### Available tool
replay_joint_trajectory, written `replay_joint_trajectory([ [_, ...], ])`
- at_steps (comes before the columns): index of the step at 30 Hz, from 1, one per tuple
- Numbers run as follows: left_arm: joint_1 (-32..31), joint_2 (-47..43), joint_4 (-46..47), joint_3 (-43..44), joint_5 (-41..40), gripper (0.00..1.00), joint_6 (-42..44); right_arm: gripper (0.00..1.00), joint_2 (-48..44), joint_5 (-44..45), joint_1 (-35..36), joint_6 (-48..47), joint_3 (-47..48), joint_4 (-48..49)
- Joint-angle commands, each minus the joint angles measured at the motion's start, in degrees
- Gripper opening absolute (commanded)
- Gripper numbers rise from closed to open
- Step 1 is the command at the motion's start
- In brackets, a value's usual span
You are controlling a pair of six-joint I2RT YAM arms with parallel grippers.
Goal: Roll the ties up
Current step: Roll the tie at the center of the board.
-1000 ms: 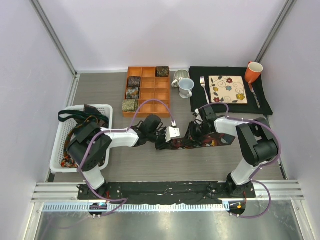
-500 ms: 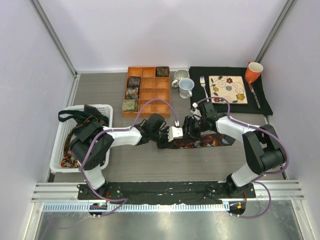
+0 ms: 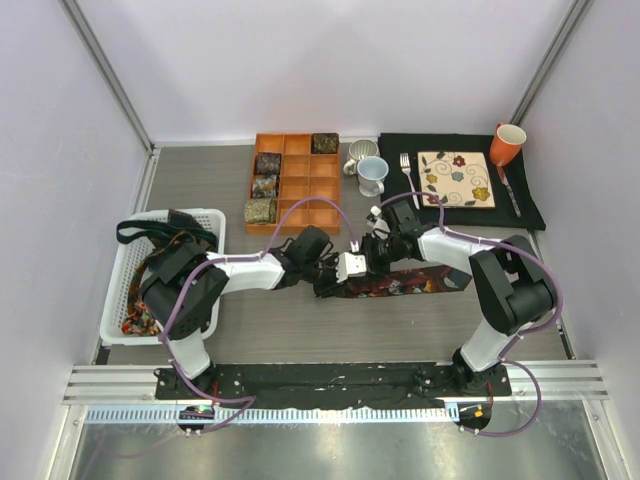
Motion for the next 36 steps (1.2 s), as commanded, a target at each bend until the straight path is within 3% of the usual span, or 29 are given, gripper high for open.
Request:
replay_joint_trajectory([
  [1, -0.12, 2.55, -6.02, -0.33, -3.55, 0.25, 0.75, 0.01, 2.60, 5.61, 0.47, -4.95, 2.15, -3.12],
  [2, -0.04, 2.46, -6.02, -0.07, -3.55, 0.27, 0.75, 0.01, 2.87, 6.48, 0.39, -5.82, 2.15, -4.43],
  [8, 0.58, 0.44, -4.71, 2.03, -2.07, 0.64, -2.76, 0.01, 4.54, 10.79, 0.30, -7.24, 0.74, -6.38],
  [11, 0.67, -1.93, -2.60, 2.04, -0.57, 0.76, -5.57, 0.01, 4.45, 12.90, 0.03, -7.76, -0.49, -6.29],
  [18, 0.67, -5.89, 3.56, 0.64, 2.25, 0.83, -11.90, 0.01, 2.61, 17.83, -0.32, -8.99, -2.33, -7.52],
  [36, 1.02, -2.73, 9.27, -0.16, 3.92, 0.83, -20.34, 0.01, -1.17, 23.28, -0.14, -9.26, -5.85, -9.01],
])
